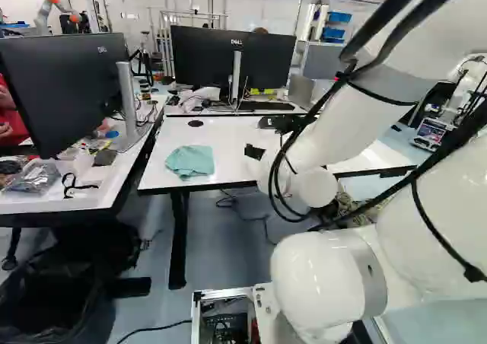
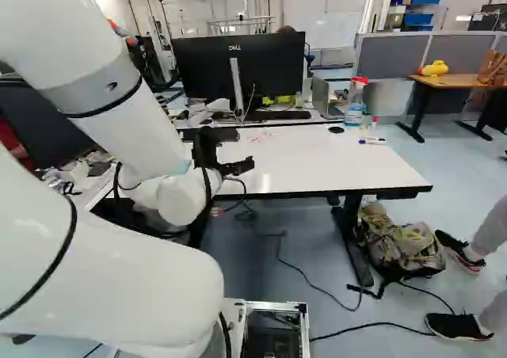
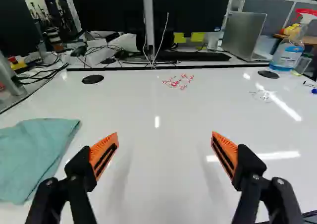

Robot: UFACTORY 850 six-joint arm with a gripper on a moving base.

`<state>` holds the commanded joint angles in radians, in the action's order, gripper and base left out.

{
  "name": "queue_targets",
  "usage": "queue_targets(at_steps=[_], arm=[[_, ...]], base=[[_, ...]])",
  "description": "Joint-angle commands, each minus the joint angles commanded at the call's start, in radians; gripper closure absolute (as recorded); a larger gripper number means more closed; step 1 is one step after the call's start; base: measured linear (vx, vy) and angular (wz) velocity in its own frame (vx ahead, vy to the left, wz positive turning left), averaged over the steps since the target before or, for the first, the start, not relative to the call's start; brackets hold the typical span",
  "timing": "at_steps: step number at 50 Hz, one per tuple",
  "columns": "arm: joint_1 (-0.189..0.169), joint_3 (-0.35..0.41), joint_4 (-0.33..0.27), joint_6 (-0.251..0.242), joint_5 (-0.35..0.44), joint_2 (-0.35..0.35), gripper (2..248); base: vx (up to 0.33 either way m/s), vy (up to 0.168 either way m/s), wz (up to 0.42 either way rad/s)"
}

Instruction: Clean the table with the green towel

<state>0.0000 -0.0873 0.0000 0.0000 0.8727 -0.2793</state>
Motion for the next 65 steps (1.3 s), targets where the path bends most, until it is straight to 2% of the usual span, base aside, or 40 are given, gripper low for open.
queue_targets(at_steps=[21, 30, 65], arm=[[0.000, -0.001, 0.000, 0.000, 0.000, -0.001, 3], [0.014, -0.031, 0.000, 0.000, 0.000, 0.014, 3], [0.141, -0.105, 0.000, 0.000, 0.000, 0.012, 3]], base=[[0.000, 0.000, 0.000], [0.000, 0.000, 0.000], [0.000, 0.000, 0.000]])
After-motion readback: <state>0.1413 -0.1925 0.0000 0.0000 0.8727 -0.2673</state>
